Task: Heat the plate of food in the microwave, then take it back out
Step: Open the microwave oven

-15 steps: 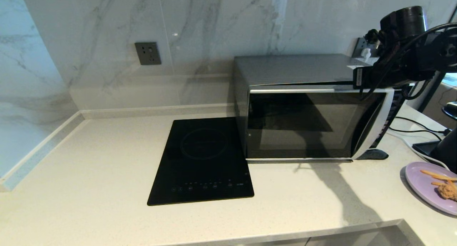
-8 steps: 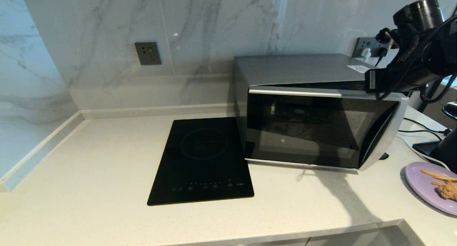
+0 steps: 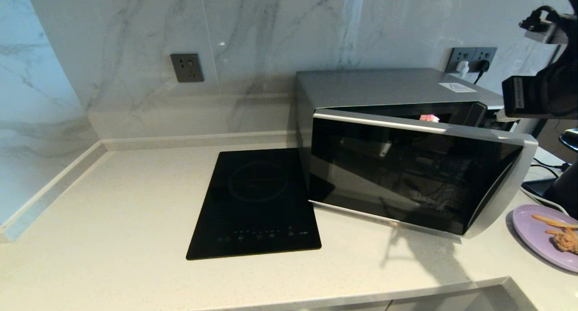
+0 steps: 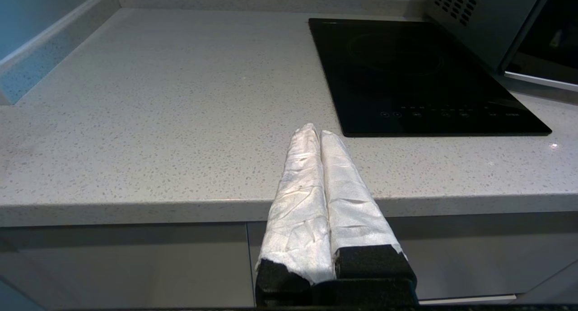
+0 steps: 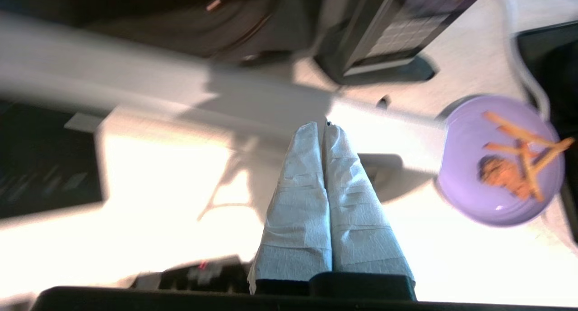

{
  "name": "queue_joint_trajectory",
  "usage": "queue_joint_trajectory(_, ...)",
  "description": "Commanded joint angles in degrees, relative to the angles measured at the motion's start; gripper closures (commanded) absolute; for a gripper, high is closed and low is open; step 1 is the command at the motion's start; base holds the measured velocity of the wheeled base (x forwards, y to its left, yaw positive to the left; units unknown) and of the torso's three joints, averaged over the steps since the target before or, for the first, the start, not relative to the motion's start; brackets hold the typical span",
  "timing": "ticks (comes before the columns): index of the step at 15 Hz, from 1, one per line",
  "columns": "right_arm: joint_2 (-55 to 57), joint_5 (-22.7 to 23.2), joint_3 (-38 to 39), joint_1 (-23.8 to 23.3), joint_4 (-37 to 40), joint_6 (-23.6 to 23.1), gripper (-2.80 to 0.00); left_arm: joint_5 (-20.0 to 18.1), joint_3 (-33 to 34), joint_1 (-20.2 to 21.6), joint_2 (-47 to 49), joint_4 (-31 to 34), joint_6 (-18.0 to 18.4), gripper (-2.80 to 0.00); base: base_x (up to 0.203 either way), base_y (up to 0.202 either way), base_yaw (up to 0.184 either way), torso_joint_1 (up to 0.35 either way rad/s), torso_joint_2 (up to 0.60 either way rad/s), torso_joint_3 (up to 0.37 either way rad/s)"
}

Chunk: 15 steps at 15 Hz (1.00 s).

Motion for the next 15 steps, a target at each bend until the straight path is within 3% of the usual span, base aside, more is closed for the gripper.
queue_joint_trajectory(1,-3.0,-0.1,-0.1,0.5,0.9,0.1,0.0,0.0,0.0,0.0,0.1,0.0,-0.1,0.0,0.0,0.0,0.0,0.0,0.0,0.0)
queue_joint_trajectory(7,5.3,-10.6,0.1,-1.1,-5.1,0.2,0.0,0.0,0.0,0.0,0.1,0.0,-0.1,0.0,0.0,0.0,0.0,0.0,0.0,0.0)
queue_joint_trajectory(15,10.3,-11.3,2.1,-1.7,-6.0,0.1,0.0,0.0,0.0,0.0,0.1,0.0,-0.1,0.0,0.0,0.0,0.0,0.0,0.0,0.0)
